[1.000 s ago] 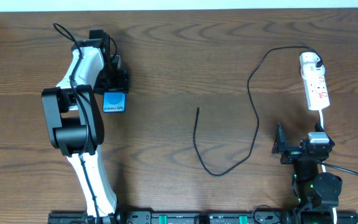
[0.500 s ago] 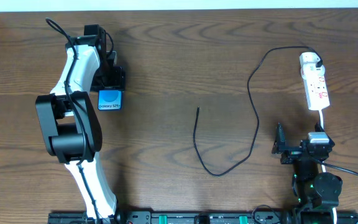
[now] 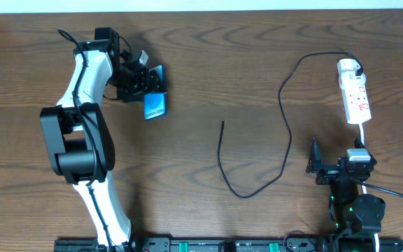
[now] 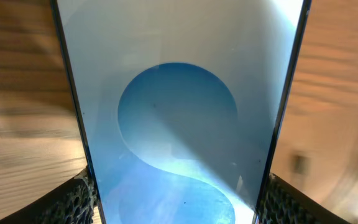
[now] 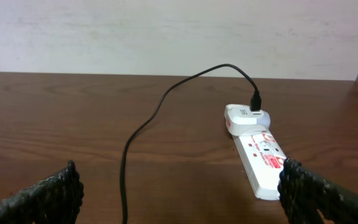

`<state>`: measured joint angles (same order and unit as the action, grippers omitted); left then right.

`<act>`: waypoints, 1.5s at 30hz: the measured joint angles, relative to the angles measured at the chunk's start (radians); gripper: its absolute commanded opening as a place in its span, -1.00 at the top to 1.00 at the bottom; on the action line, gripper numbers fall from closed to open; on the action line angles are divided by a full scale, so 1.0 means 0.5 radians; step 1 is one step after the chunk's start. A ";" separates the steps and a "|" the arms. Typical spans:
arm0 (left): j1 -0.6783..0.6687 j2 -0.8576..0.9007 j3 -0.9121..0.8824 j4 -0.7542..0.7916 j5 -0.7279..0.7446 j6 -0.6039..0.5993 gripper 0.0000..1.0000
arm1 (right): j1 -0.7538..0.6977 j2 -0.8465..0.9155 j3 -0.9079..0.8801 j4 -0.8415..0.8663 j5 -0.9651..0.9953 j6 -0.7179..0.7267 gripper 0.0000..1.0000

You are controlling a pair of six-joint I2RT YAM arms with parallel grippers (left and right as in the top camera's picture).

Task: Plug charger to phone and switch on socket
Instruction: 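Lift the phone with the left gripper and tilt it upright, then hold the phone raised in the left gripper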

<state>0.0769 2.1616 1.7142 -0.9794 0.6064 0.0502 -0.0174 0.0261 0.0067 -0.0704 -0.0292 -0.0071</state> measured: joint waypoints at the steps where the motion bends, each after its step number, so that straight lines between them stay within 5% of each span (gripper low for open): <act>1: 0.000 0.000 0.000 0.010 0.095 -0.037 0.85 | 0.000 0.000 0.000 0.001 0.000 0.000 -0.98; 8: 0.000 0.000 0.000 0.037 0.804 -0.428 0.85 | 0.000 0.000 0.000 0.000 0.000 0.000 -0.98; 20: 0.000 0.000 0.000 0.037 1.469 -1.308 0.85 | 0.000 0.000 0.000 0.000 0.000 0.000 -0.99; 28: 0.000 0.000 0.000 0.036 1.761 -1.511 0.85 | 0.000 0.000 0.000 0.000 0.000 0.000 -0.98; 45: 0.000 0.000 0.000 0.036 1.815 -1.575 0.85 | 0.000 0.000 0.000 0.000 0.000 0.000 -0.99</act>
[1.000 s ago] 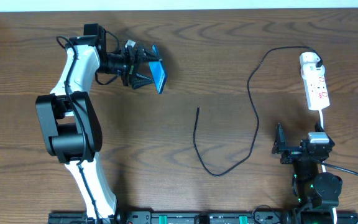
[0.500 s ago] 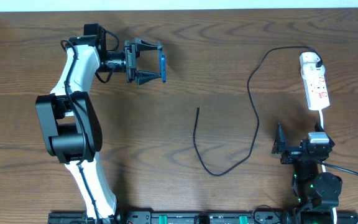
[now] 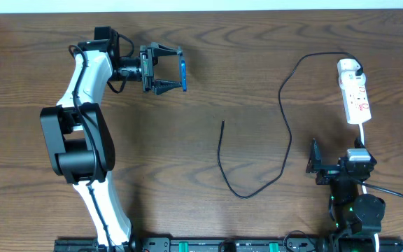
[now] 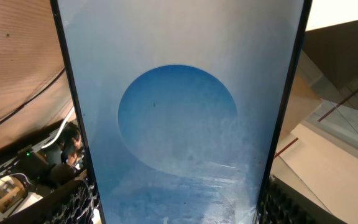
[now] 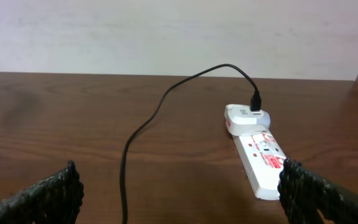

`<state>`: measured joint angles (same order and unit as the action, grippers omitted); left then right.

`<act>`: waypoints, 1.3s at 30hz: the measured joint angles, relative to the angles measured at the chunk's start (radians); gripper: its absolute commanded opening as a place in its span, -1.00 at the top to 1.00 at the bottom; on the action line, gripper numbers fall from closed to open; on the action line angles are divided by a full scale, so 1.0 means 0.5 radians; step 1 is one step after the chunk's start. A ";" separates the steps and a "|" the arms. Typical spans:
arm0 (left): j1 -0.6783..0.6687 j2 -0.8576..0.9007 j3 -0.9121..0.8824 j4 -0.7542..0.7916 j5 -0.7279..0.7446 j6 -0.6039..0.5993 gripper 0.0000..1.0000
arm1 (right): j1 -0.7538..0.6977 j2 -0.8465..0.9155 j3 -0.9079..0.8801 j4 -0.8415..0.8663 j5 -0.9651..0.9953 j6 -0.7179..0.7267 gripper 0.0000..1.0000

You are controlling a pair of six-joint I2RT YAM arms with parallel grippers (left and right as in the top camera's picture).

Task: Plug charger to phone and switch on socket
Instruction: 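Hold the phone raised in the left gripper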

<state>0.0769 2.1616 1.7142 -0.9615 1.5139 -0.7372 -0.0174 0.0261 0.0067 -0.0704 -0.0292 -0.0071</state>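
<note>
The blue phone (image 3: 184, 72) shows edge-on in the overhead view, held off the table at the back left with my left gripper (image 3: 175, 70) shut on it. In the left wrist view the phone's blue screen (image 4: 178, 118) fills the frame between the fingers (image 4: 73, 202). The black charger cable (image 3: 286, 119) runs from the white adapter (image 3: 348, 68) on the white socket strip (image 3: 357, 99), and its free plug end (image 3: 223, 124) lies mid-table. At the front right my right gripper (image 3: 336, 159) is open and holds nothing. The right wrist view shows the strip (image 5: 261, 167) just ahead.
The brown wooden table (image 3: 257, 42) carries only these things. A loop of the cable (image 3: 247, 194) lies at the front middle between the two arms. A rail with black fittings (image 3: 208, 245) runs along the front edge.
My left gripper has raised the phone and turned it on edge, a little to the right of where it was. Behind the phone is now the room, not the table. The right arm has not moved.
</note>
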 measured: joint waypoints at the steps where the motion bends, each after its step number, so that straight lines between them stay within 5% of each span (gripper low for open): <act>1: 0.000 0.000 0.000 0.000 0.000 0.000 0.85 | 0.000 0.000 0.000 0.000 0.000 0.000 -0.98; 39: 0.000 0.000 0.000 0.000 0.001 -0.210 0.85 | 0.000 0.000 0.000 0.000 0.000 0.000 -0.98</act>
